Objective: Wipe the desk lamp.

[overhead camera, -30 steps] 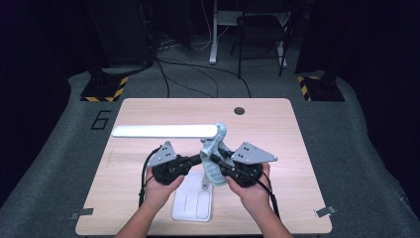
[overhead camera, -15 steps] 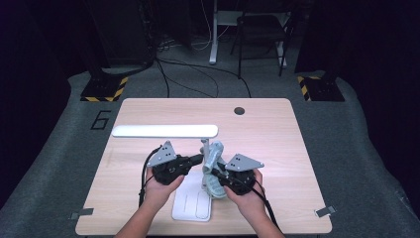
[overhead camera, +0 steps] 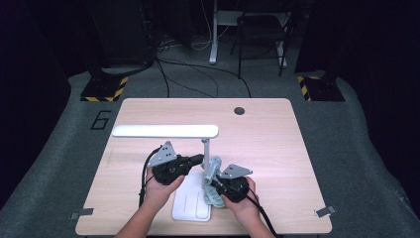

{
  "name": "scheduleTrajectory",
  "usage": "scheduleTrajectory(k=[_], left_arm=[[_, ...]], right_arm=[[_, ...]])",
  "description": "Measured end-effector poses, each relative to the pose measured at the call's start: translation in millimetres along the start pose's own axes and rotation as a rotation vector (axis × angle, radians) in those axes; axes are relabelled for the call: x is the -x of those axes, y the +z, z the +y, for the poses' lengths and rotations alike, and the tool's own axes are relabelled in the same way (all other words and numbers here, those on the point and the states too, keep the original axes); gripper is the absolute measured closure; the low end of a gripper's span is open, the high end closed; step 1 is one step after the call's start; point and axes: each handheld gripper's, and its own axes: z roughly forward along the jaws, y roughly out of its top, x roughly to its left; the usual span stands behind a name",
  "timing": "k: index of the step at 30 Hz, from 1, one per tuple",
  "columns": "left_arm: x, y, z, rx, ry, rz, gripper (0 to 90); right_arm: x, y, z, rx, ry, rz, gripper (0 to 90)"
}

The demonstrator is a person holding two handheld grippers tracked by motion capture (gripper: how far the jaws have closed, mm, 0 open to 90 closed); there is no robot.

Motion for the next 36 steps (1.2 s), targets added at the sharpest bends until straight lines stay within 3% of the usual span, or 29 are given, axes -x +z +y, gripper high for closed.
scheduleTrajectory(k=[6, 12, 25, 26, 27, 29, 36], left_arm=[[1.0, -0.3, 0.0, 0.005, -0.011, -0.001, 89.0], [0.7, -1.0, 0.4, 0.01, -0.012, 0.005, 86.9], [-4.0, -9.0, 0.9, 0.045, -0.053, -0.032, 56.5], [-6.0, -9.0, 1.3, 0.037, -0.03, -0.039, 53.9], [-4.4, -7.8, 0.6, 0.043, -0.063, -0.04, 51.4], [-5.6, -6.1, 0.7, 0.034, -0.034, -0.044, 49.0], [-1.6, 7.0, 0.2, 0.014, -0.011, -0.082, 44.7]], right_arm=[[-1.1, 12.7, -12.9, -0.051, -0.005, -0.006, 76.1], [0.7, 14.5, -15.4, -0.052, -0.009, 0.0, 76.1], [-2.0, -0.8, -17.0, -0.038, -0.006, 0.01, 75.6], [-3.1, -2.4, -17.6, -0.034, -0.004, 0.012, 75.6], [-3.5, -4.0, -18.5, -0.029, -0.01, 0.018, 75.6], [-6.1, -6.0, -20.3, -0.022, -0.008, 0.023, 75.6], [-18.9, -18.3, -27.4, -0.014, -0.017, 0.055, 75.5]])
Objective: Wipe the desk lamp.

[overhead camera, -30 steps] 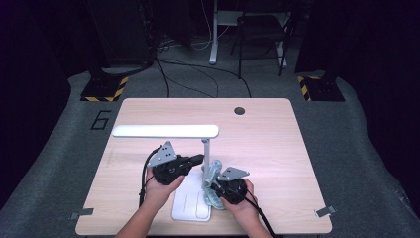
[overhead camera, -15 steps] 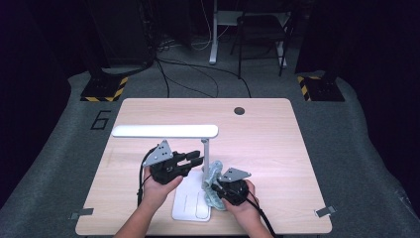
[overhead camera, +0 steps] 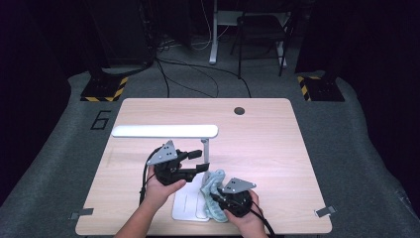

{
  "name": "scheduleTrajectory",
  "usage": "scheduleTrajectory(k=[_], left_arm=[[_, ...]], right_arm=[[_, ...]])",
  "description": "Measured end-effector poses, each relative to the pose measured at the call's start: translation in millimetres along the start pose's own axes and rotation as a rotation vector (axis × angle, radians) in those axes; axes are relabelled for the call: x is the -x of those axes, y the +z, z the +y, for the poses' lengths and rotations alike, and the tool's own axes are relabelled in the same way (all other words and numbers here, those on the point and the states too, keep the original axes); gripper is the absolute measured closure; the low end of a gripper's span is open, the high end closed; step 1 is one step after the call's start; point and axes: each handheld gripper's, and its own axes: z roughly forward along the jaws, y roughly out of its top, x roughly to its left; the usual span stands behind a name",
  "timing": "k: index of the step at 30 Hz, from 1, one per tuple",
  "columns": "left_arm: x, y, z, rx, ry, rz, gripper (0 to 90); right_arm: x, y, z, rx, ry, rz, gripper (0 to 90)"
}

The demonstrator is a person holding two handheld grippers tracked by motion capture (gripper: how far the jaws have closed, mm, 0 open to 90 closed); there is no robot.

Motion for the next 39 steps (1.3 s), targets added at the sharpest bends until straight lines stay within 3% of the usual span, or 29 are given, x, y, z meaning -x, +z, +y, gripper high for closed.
scheduleTrajectory(k=[1, 2, 5, 8, 9, 14, 18, 26, 31, 33, 35, 39], left_arm=[[0.5, 2.6, -0.1, -0.008, 0.0, -0.003, 44.6], [2.3, 4.8, -0.9, -0.008, -0.025, 0.002, 44.5], [0.9, 9.4, -1.2, -0.018, -0.011, 0.019, 44.1], [-2.2, 13.1, -1.7, -0.028, -0.009, 0.023, 48.4], [-2.6, 14.3, -2.1, -0.028, -0.011, 0.023, 49.4], [-2.2, 16.1, -2.2, -0.033, -0.015, 0.018, 54.5], [-3.8, 16.2, -2.1, -0.033, -0.01, 0.005, 58.2], [-1.4, 14.9, -1.9, -0.038, -0.012, 0.009, 55.4], [-0.8, 15.2, -3.1, -0.039, -0.012, 0.013, 55.6], [-0.9, 15.1, -3.3, -0.04, -0.013, 0.016, 55.6], [-0.8, 15.4, -3.4, -0.04, -0.011, 0.017, 55.4], [0.0, 16.2, -3.6, -0.044, -0.009, 0.017, 54.0]], right_arm=[[-1.1, -0.9, -1.0, 0.001, 0.002, 0.004, 75.5], [-4.4, -2.7, -3.7, 0.007, 0.01, 0.007, 75.5], [-11.8, -6.4, -9.4, -0.007, 0.009, 0.031, 75.4], [-17.7, -5.3, -14.6, -0.014, -0.018, 0.028, 75.3], [-19.1, -4.3, -15.8, -0.019, -0.006, 0.026, 75.3], [-16.6, 1.9, -17.0, -0.013, 0.026, 0.032, 75.3], [-14.5, 9.2, -15.9, -0.029, 0.007, 0.009, 75.3], [-3.2, 21.1, -12.2, -0.036, 0.017, -0.039, 75.1], [11.4, 25.0, -7.4, -0.037, 0.067, -0.097, 74.9], [16.8, 25.3, -6.2, -0.032, 0.087, -0.096, 74.8], [15.4, 25.2, -6.1, -0.027, 0.089, -0.094, 74.8], [3.2, 22.2, -6.8, -0.031, 0.049, -0.079, 74.5]])
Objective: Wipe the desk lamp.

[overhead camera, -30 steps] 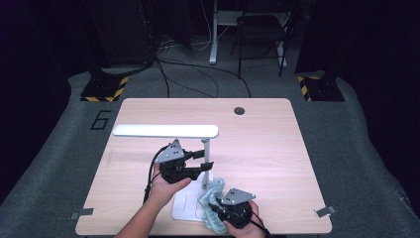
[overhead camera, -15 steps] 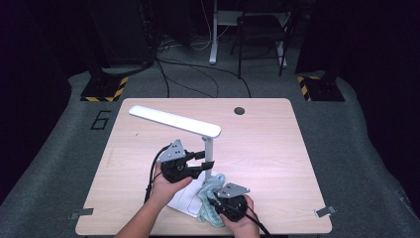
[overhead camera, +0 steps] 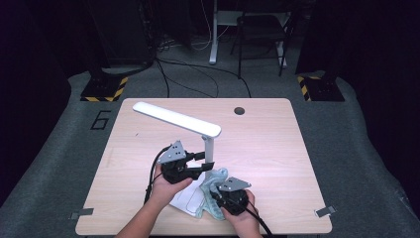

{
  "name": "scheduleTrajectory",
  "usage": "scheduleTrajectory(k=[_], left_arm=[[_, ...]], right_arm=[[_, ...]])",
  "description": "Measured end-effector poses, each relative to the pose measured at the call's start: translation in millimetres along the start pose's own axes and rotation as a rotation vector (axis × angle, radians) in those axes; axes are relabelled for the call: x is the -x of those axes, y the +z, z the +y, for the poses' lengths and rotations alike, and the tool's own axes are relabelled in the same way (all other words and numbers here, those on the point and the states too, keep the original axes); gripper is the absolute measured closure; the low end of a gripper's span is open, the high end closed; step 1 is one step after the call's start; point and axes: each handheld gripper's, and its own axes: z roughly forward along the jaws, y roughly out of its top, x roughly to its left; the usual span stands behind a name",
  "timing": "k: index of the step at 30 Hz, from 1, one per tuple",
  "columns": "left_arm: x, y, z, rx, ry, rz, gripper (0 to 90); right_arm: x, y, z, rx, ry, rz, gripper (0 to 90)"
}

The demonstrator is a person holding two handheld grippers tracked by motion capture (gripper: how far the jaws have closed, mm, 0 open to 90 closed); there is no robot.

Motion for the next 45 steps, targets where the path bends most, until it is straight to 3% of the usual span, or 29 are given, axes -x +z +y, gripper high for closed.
scheduleTrajectory(k=[7, 10, 12, 18, 24, 25, 27, 32, 36, 41, 45], left_arm=[[1.1, -1.2, 0.3, 0.001, 0.004, -0.001, 52.4], [1.4, -0.7, -0.2, -0.005, 0.007, 0.001, 52.5], [1.8, -0.4, -0.2, -0.001, 0.002, -0.005, 52.8], [3.0, 0.2, 0.6, -0.003, -0.001, -0.013, 53.2], [2.4, -1.6, 0.9, 0.001, 0.001, -0.007, 53.3], [2.3, -2.0, 1.1, 0.001, 0.002, -0.007, 53.4], [2.7, -1.8, 1.1, 0.001, 0.005, -0.016, 54.1], [4.5, 1.1, 0.3, -0.012, 0.013, -0.02, 53.9], [3.6, 0.2, 0.3, -0.008, 0.006, -0.012, 53.8], [2.5, -0.9, 0.1, -0.005, -0.003, -0.005, 53.1], [0.5, -3.3, 0.0, 0.001, 0.001, 0.0, 52.5]], right_arm=[[-31.4, -11.9, -6.8, 0.021, -0.023, 0.108, 74.3], [-42.1, -12.8, -6.9, 0.027, -0.042, 0.14, 74.4], [-44.7, -10.4, -6.6, 0.017, -0.074, 0.137, 74.4], [-27.5, -0.7, -3.5, 0.012, -0.025, 0.12, 74.8], [-15.3, 2.8, 2.2, -0.008, -0.019, 0.099, 74.7], [-11.5, 3.8, 3.2, -0.003, -0.038, 0.082, 74.7], [-8.1, 3.9, 4.3, -0.007, -0.005, 0.066, 74.6], [8.0, 4.1, 6.1, -0.008, -0.003, 0.031, 74.5], [22.2, 3.8, 6.0, -0.014, 0.036, -0.014, 74.3], [32.8, 5.2, 3.5, -0.026, 0.081, -0.005, 74.0], [31.6, -0.1, 9.6, -0.001, 0.049, -0.035, 74.0]])
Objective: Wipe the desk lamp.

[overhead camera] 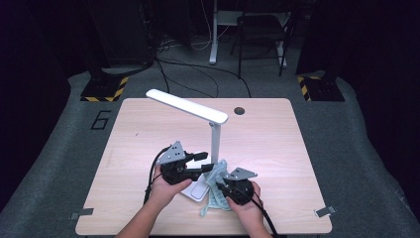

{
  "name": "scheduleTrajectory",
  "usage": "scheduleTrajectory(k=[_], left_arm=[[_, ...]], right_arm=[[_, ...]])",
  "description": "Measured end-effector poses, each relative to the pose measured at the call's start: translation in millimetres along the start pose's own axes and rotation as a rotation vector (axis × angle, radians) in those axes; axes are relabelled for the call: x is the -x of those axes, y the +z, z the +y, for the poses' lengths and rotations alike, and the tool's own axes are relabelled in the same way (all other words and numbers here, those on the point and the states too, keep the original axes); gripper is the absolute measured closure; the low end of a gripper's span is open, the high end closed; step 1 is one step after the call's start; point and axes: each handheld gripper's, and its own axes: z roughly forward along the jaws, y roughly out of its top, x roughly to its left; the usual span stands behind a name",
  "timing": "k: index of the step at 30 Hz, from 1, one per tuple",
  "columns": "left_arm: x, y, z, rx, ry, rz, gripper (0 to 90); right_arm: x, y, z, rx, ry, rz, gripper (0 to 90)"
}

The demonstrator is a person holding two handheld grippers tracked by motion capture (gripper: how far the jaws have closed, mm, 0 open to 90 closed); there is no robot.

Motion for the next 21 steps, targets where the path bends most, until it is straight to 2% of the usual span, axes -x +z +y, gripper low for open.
scheduleTrajectory(k=[2, 4, 5, 9, 12, 15, 17, 19, 21], left_arm=[[-1.2, -0.7, -0.2, 0.003, -0.002, 0.004, 52.2], [-1.2, -1.2, -0.5, 0.007, -0.016, 0.005, 51.8], [-1.9, -1.5, -0.3, 0.007, -0.007, 0.009, 51.9], [-2.5, -2.8, -0.4, 0.006, -0.006, 0.011, 51.6], [-2.9, -3.5, -0.9, 0.006, -0.013, 0.014, 51.5], [-3.0, -4.4, -0.9, 0.01, -0.021, 0.014, 51.5], [-3.4, -5.4, -0.5, 0.011, -0.012, 0.022, 51.5], [-3.8, -6.4, -0.5, 0.013, -0.017, 0.023, 51.5], [-4.2, -6.9, -0.5, 0.01, -0.016, 0.029, 51.5]], right_arm=[[0.2, -4.0, 4.0, 0.03, 0.01, -0.008, 74.1], [-0.2, -2.4, 5.8, 0.027, 0.013, 0.009, 74.0], [-1.7, -0.3, 5.5, 0.014, 0.016, 0.013, 74.0], [-10.8, 8.8, 3.2, -0.014, -0.029, 0.043, 74.0], [-18.2, 10.5, 0.4, -0.016, -0.076, 0.032, 74.1], [-20.9, 11.5, -3.4, -0.029, -0.064, 0.043, 74.5], [-19.8, 9.9, -3.8, -0.039, -0.062, 0.064, 74.7], [-23.7, 7.9, -5.8, -0.039, -0.039, 0.086, 74.7], [-29.4, 4.9, -7.0, -0.05, -0.067, 0.122, 74.8]])
